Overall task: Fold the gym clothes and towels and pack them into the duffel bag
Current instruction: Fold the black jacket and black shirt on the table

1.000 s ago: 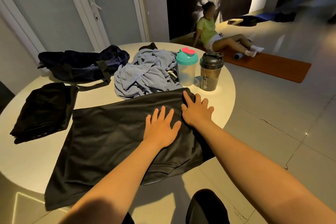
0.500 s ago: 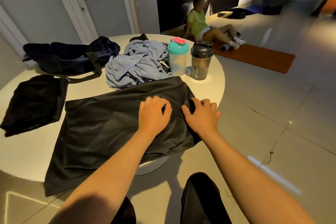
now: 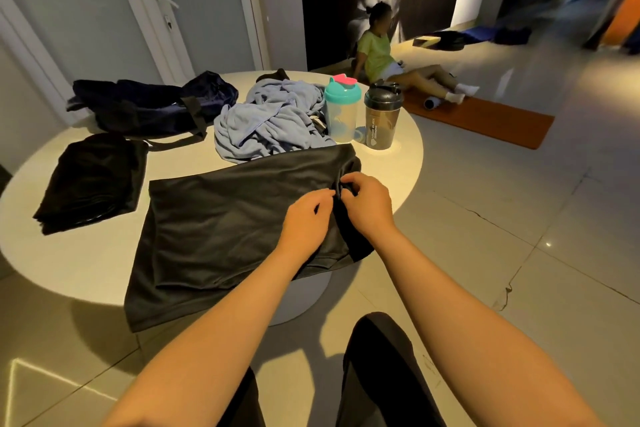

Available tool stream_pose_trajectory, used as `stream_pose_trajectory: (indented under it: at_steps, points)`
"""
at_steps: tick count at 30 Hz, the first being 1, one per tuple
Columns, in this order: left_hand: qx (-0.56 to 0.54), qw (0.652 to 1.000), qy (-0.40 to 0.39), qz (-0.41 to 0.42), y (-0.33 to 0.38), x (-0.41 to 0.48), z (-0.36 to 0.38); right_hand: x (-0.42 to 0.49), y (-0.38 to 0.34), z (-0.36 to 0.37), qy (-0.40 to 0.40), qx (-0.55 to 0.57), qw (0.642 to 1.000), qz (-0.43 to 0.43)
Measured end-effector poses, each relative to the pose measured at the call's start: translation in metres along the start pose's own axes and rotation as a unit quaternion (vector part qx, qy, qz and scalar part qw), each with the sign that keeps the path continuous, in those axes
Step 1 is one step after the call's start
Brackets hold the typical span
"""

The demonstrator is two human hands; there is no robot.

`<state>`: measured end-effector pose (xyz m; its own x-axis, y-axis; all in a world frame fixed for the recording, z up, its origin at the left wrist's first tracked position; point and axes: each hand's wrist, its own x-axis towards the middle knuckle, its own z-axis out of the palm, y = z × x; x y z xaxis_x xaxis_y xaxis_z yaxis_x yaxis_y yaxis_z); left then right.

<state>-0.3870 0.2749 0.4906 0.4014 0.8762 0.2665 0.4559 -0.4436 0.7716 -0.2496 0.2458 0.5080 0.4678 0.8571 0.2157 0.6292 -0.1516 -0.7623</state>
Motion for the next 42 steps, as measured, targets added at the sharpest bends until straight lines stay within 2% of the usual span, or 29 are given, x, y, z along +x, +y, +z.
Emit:
stream_pose_trajectory:
  at_steps: [1,3,5,6,7,8,10,12,15,16,18,20,22,25,27,29,30,32,34,38,40,42]
  points:
    - [0.02,0.999,0.037,0.004,0.0,-0.003,-0.011,0.001,-0.004,0.002,0.0,-0.007,1.0,-0.006]
    - [0.155,0.985,0.08,-0.007,-0.005,-0.008,-0.04,0.003,-0.013,0.008,-0.002,-0.012,1.0,-0.02]
    - [0.265,0.959,0.012,-0.1,-0.014,-0.008,-0.067,0.004,-0.028,0.018,-0.009,-0.013,0.999,-0.043]
    - [0.28,0.946,-0.043,-0.158,-0.02,-0.007,-0.079,0.005,-0.039,0.023,-0.019,-0.024,0.998,-0.059]
    - [0.236,0.946,-0.084,-0.203,-0.026,-0.009,-0.09,0.005,-0.052,0.029,-0.03,-0.037,0.996,-0.079]
    - [0.137,0.957,-0.102,-0.233,-0.031,-0.012,-0.1,0.005,-0.065,0.036,-0.043,-0.048,0.992,-0.105]
    - [-0.096,0.961,-0.069,-0.248,-0.04,-0.021,-0.114,0.005,-0.094,0.052,-0.073,-0.057,0.981,-0.173]
    - [-0.264,0.93,-0.004,-0.254,-0.048,-0.026,-0.128,-0.003,-0.122,0.07,-0.146,-0.032,0.961,-0.231]
    - [-0.379,0.881,0.093,-0.268,-0.063,-0.033,-0.152,-0.025,-0.154,0.089,-0.341,0.082,0.911,-0.216]
    - [-0.385,0.875,0.108,-0.273,-0.07,-0.034,-0.159,-0.03,-0.158,0.092,-0.369,0.109,0.902,-0.196]
    - [-0.312,0.897,0.112,-0.293,-0.079,-0.041,-0.174,-0.036,-0.15,0.1,-0.331,0.109,0.916,-0.198]
    - [-0.253,0.912,0.139,-0.293,-0.083,-0.043,-0.185,-0.039,-0.131,0.109,-0.236,0.05,0.949,-0.201]
    - [-0.225,0.918,0.181,-0.272,-0.085,-0.046,-0.192,-0.041,-0.111,0.118,-0.178,-0.018,0.966,-0.188]
    - [-0.14,0.939,0.212,-0.232,-0.086,-0.058,-0.2,-0.042,-0.093,0.129,-0.227,-0.148,0.951,-0.151]
    - [-0.028,0.95,0.209,-0.228,-0.091,-0.07,-0.204,-0.041,-0.091,0.134,-0.265,-0.194,0.935,-0.134]
    - [0.089,0.95,0.174,-0.243,-0.098,-0.08,-0.206,-0.043,-0.093,0.138,-0.29,-0.219,0.923,-0.129]
    - [0.111,0.951,0.146,-0.25,-0.101,-0.082,-0.207,-0.044,-0.095,0.141,-0.296,-0.234,0.917,-0.131]
    - [0.081,0.959,0.099,-0.254,-0.107,-0.085,-0.204,-0.045,-0.099,0.142,-0.293,-0.26,0.911,-0.131]
    - [0.024,0.97,0.086,-0.227,-0.104,-0.083,-0.197,-0.038,-0.098,0.14,-0.267,-0.275,0.915,-0.121]
    - [-0.057,0.983,0.013,-0.177,-0.092,-0.062,-0.173,-0.012,-0.085,0.12,-0.166,-0.298,0.934,-0.109]
    - [-0.073,0.984,-0.004,-0.161,-0.089,-0.05,-0.163,-0.009,-0.083,0.116,-0.13,-0.269,0.943,-0.146]
    - [-0.086,0.985,0.013,-0.149,-0.089,-0.045,-0.159,-0.015,-0.083,0.12,-0.152,-0.205,0.949,-0.184]
